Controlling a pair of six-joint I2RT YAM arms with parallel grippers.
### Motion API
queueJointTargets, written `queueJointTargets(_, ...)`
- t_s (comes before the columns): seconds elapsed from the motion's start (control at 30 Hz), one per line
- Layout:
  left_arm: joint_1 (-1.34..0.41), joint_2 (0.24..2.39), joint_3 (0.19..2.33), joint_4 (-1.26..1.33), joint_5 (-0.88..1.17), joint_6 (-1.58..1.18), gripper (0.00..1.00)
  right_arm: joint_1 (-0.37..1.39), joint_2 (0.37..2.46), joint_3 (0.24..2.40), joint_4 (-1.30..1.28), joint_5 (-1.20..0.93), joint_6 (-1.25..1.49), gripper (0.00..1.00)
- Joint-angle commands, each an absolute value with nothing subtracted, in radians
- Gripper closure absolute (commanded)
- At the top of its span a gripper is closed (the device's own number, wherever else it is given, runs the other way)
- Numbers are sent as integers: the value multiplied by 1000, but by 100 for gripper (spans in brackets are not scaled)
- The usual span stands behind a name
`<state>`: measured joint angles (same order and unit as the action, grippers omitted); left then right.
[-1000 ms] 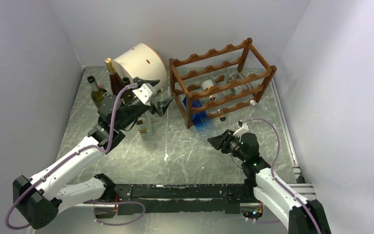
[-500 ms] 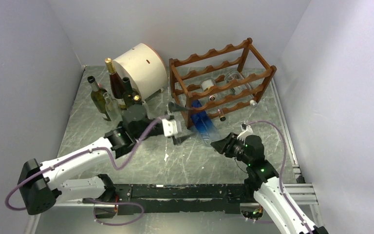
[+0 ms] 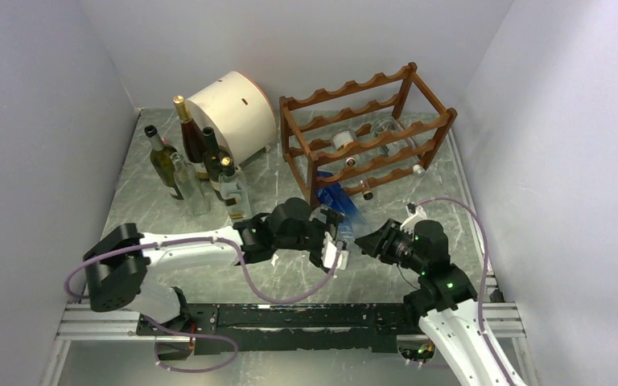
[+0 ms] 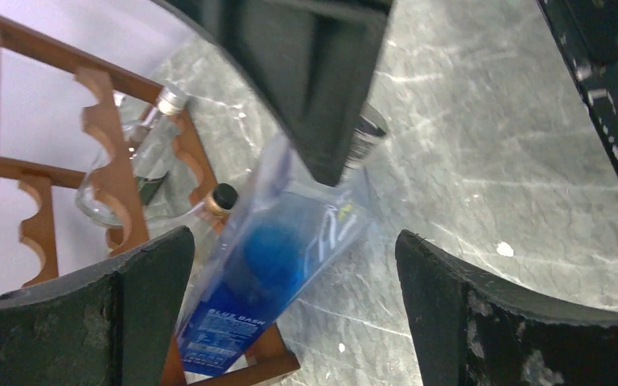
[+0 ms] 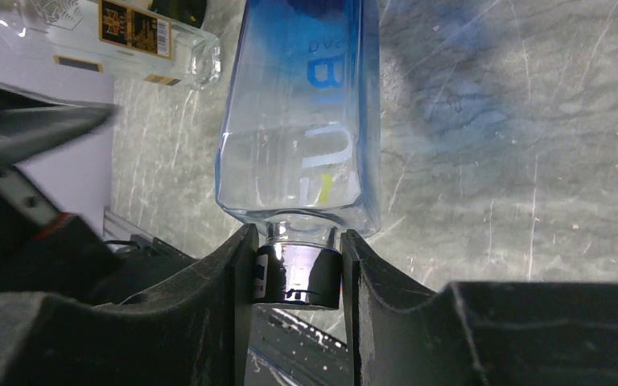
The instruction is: Take the wine bottle off the wine rack
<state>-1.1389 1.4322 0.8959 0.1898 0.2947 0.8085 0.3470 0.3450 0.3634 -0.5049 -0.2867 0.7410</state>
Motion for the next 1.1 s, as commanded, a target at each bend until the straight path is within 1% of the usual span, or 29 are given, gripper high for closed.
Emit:
queueJointTargets(0.0,-1178,1502,923,219,254,952,1,355,322,464,-573,-332,718,100)
queueJointTargets(0.13,-1201,1595,1013,115,253,997,1,353,307,481,-600,-342,721,100)
queueJointTargets(0.3,-1212,1653,1017,217,184,1041,1,354,277,476,-622,-351,733,100)
queueJointTargets(0.4,-1212,1688,1051,175,167,1079,0,354,271,491,-640,-357,733,100)
queueJointTargets(0.5,-1213,1717,1072,140,148,1107,4,355,272,532,-678,-346,715,100)
queueJointTargets(0.6,-1213,1715,1059,198,141,1101,8,354,269,561,-714,-327,702,100)
queueJointTargets(0.67,-1213,1720,1069,227,134,1090,15,354,266,571,-724,-330,701,100)
queueJointTargets(0.7,-1213,1726,1077,232,124,1088,21,355,263,574,-725,-332,701,100)
queueJointTargets(0.8,-1220,1735,1085,278,84,1083,46,354,260,597,-729,-340,699,100)
queueJointTargets(0.9,-1243,1715,1068,339,44,1069,67,353,269,644,-749,-331,686,100)
queueJointTargets(0.93,-1252,1705,1060,356,37,1057,75,353,273,662,-757,-325,679,97)
queueJointTargets(0.97,-1260,1692,1051,379,31,1043,82,355,278,689,-765,-318,671,90)
queueJointTargets(1.0,-1269,1680,1037,400,28,1028,86,354,282,713,-772,-308,659,82)
queueJointTargets(1.07,-1288,1652,1010,435,26,992,89,354,293,762,-784,-281,643,60)
